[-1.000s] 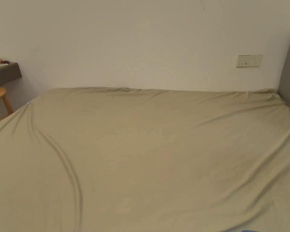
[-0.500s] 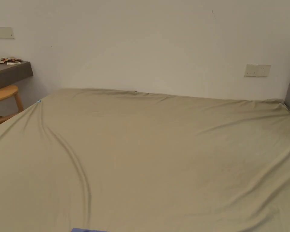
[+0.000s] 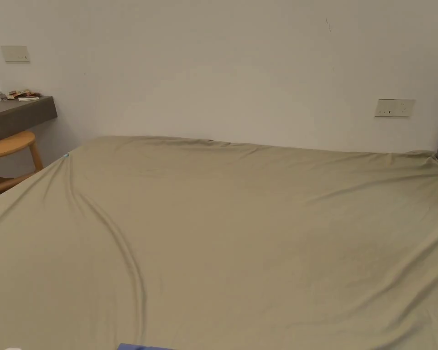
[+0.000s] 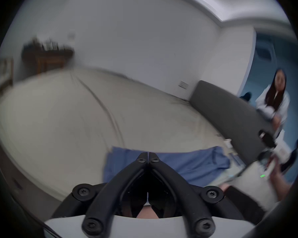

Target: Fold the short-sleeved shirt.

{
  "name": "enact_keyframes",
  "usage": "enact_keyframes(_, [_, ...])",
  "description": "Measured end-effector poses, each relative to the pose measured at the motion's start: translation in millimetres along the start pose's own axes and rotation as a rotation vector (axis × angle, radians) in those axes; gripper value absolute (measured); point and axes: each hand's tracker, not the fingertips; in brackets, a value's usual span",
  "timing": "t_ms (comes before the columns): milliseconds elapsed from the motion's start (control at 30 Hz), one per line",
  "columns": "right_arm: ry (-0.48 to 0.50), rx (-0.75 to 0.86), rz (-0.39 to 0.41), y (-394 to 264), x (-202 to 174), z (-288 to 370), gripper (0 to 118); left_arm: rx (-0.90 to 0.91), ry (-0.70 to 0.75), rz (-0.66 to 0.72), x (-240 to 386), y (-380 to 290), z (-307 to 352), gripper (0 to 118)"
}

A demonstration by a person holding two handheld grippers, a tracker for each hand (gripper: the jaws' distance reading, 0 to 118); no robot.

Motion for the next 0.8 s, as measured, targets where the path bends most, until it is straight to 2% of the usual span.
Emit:
enact_keyframes(33, [0.009,0.001,-0.001,1.8,-0.3,0.8,2,-0.057,-0.051,0.083,-15.6,2.4,-11.8,0])
enact_keyframes(67, [0.017,-0.001,-0.004,0.6,0.3,2.3,2,-0.112,-0.075,0.150,-33.2,6.3,-21.8,8])
enact_keyframes(100, [0.019,-0.003,-0.005,1.3,0.4,3.1,2,-0.141,-0.090,0.173,-45.5,8.5,-28.9,28])
enact_keyframes(133, [0.019,-0.004,-0.003,2.4,-0.2,3.7,2,-0.171,-0.129,0.187,-60.5,10.1,-35.2,81])
enact_keyframes(167, [0.014,-0.007,0.003,3.7,-0.7,3.7,2,-0.205,-0.170,0.175,-56.6,8.6,-42.3,116])
enact_keyframes(233, [0.011,-0.009,0.028,10.2,-7.4,5.4,2,-0.218,-0.127,0.161,-65.5,10.9,-42.1,116])
enact_keyframes(267, [0.007,-0.009,0.030,11.3,-8.8,5.6,2,-0.249,-0.174,0.184,-66.8,14.6,-45.6,118])
enact_keyframes(300, [0.006,-0.010,0.028,12.5,-9.4,5.2,2,-0.285,-0.151,0.206,-102.1,14.0,-58.6,118])
enact_keyframes(333, [0.009,-0.013,0.017,13.6,-8.3,4.7,2,-0.325,-0.114,0.215,-119.2,13.6,-66.5,118])
enact_keyframes(400, [-0.001,-0.014,-0.006,13.9,-9.7,3.3,2,-0.372,-0.137,0.203,-135.8,10.1,-76.2,118])
enact_keyframes(433, [-0.003,-0.017,-0.027,14.4,-9.9,2.3,2,-0.400,-0.151,0.210,-69.7,7.5,-72.2,118])
enact_keyframes(533, [-0.007,-0.024,-0.081,12.6,-7.3,-0.3,2,-0.474,-0.219,0.281,-48.5,-7.0,-87.8,118])
enact_keyframes(567, [-0.010,-0.027,-0.087,13.0,-7.3,-0.8,2,-0.493,-0.209,0.298,-97.7,-19.4,-107.5,118])
enact_keyframes(600, [-0.016,-0.028,-0.088,13.0,-8.0,-0.7,2,-0.459,-0.219,0.277,-114.9,-24.1,-113.4,118])
enact_keyframes(667, [-0.016,-0.024,-0.103,13.5,-7.3,-0.5,2,-0.362,-0.262,0.279,-112.8,-20.9,-125.3,118])
enact_keyframes(700, [-0.013,-0.024,-0.109,13.8,-7.1,-0.6,2,-0.378,-0.239,0.321,-99.0,-22.5,-130.5,118])
enact_keyframes(800, [-0.004,-0.027,-0.109,13.0,-6.5,-0.7,2,-0.361,-0.248,0.295,-84.9,-25.5,-138.6,118])
